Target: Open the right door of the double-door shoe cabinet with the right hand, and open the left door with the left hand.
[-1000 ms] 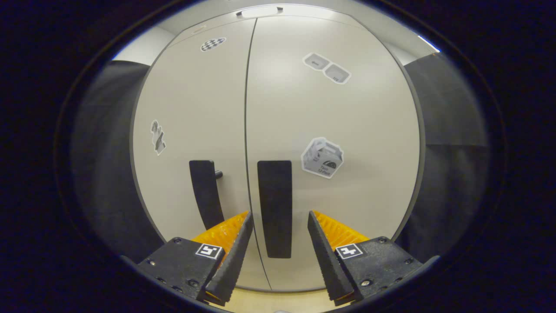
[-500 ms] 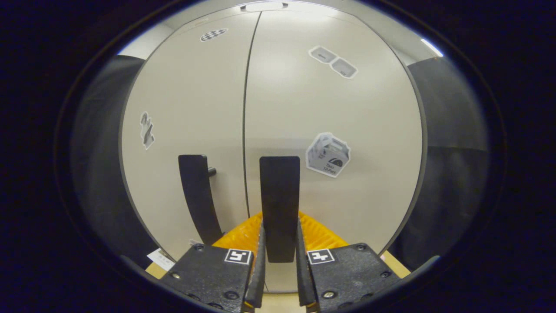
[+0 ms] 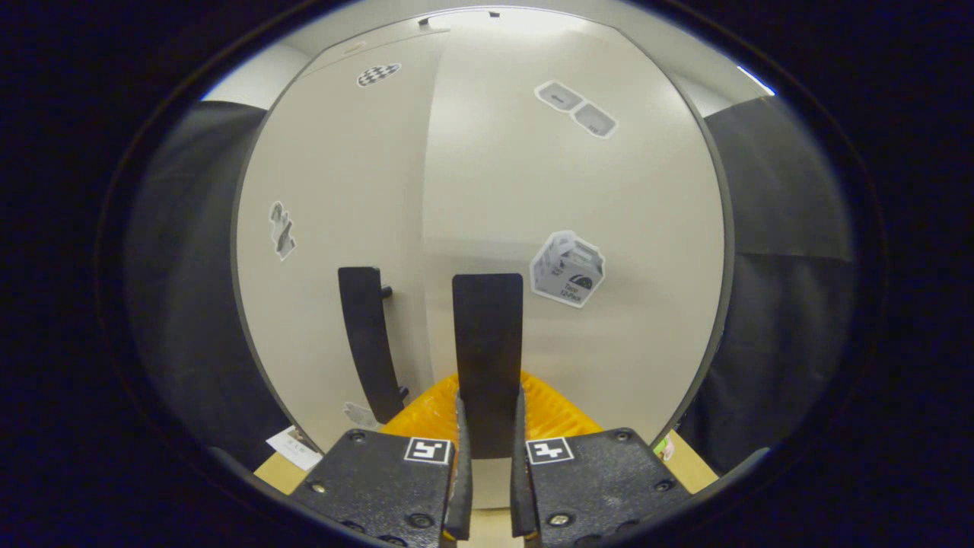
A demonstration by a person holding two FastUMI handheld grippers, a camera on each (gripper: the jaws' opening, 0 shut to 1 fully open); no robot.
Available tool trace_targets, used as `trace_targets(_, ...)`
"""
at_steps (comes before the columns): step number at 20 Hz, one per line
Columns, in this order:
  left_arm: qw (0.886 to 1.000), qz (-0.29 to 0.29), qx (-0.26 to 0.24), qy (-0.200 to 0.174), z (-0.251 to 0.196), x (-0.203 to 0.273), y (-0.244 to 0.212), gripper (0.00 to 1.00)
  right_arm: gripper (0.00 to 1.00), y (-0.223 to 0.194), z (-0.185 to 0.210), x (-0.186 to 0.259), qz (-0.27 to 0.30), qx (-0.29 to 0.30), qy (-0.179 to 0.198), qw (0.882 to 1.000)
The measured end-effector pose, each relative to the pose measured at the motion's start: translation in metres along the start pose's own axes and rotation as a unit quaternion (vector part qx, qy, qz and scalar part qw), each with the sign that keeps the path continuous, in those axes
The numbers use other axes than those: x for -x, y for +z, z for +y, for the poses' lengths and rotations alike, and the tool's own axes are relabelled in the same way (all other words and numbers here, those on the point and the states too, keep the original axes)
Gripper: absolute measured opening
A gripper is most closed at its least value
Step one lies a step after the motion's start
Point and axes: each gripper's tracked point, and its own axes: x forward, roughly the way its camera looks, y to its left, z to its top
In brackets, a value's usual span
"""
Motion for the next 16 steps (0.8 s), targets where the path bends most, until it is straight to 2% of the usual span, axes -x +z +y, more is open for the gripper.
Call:
trace_targets(12, 0.998, -0.007, 0.003, -0.056, -0.018, 0.009, -0.002, 0.96, 0.19, -0.013, -0.042, 0.082, 0.0, -0.008, 0.001, 1.0)
trace_targets(16, 0.997, -0.011, 0.004, -0.071, -0.023, 0.016, -0.002, 0.96, 0.18, -0.015, -0.071, 0.118, -0.004, -0.004, -0.021, 1.0)
